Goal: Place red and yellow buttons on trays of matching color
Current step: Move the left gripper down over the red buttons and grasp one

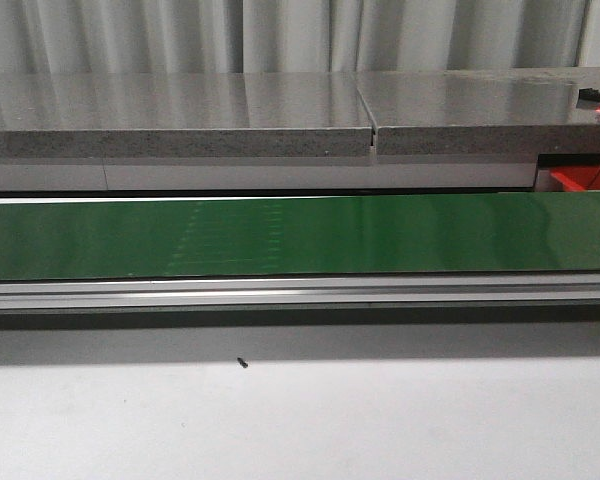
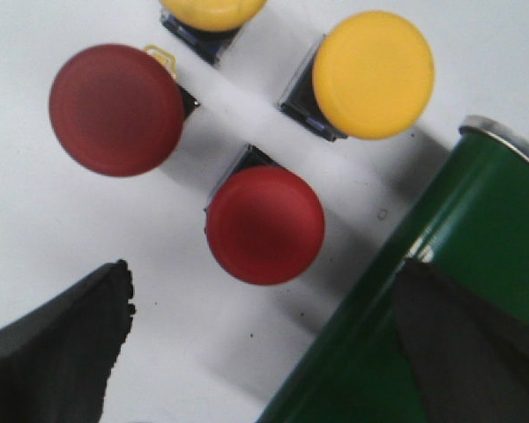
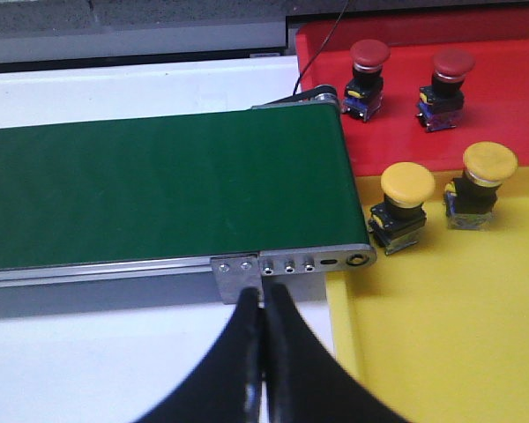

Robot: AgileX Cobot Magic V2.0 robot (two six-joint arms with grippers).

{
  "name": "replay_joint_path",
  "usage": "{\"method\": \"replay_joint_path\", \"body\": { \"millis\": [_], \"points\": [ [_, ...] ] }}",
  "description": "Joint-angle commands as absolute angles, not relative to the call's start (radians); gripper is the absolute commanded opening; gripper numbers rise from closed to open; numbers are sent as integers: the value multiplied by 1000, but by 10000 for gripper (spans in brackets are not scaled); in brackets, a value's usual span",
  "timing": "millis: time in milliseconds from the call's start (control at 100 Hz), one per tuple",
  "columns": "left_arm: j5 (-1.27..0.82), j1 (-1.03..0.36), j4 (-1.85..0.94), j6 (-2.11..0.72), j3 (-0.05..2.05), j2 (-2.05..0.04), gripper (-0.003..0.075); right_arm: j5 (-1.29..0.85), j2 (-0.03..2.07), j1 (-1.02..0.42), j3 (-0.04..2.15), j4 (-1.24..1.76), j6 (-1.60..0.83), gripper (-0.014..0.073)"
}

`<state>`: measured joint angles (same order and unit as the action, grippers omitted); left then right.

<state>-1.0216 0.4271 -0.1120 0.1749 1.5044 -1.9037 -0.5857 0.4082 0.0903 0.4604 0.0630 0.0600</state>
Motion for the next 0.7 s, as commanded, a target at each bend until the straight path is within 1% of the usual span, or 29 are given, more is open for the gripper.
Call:
{"method": "replay_joint_path", "body": {
  "millis": [0,360,430,500,550,600,690],
  "points": [
    [-1008,438,-112,198,1549,-1887,564,-519,412,90,486,59,49,-92],
    [-968,458,-113,211,1551,-1958,558,-519,412,90,486,59,49,-92],
    [-954,458,-115,211,1551,-1963,508,-519,412,90,486,59,49,-92],
    [-935,458,-115,209,1551,-1963,424,-519,412,90,486,59,49,-92],
    [-925,458,-119,208,1551,-1963,349,-519,412,90,486,59,49,-92],
    [-919,458,-124,200,1551,-1963,293,-519,412,90,486,59,49,-92],
    [-907,458,-138,182,1551,-1963,233,-519,412,90,486,59,49,-92]
  ]
}}
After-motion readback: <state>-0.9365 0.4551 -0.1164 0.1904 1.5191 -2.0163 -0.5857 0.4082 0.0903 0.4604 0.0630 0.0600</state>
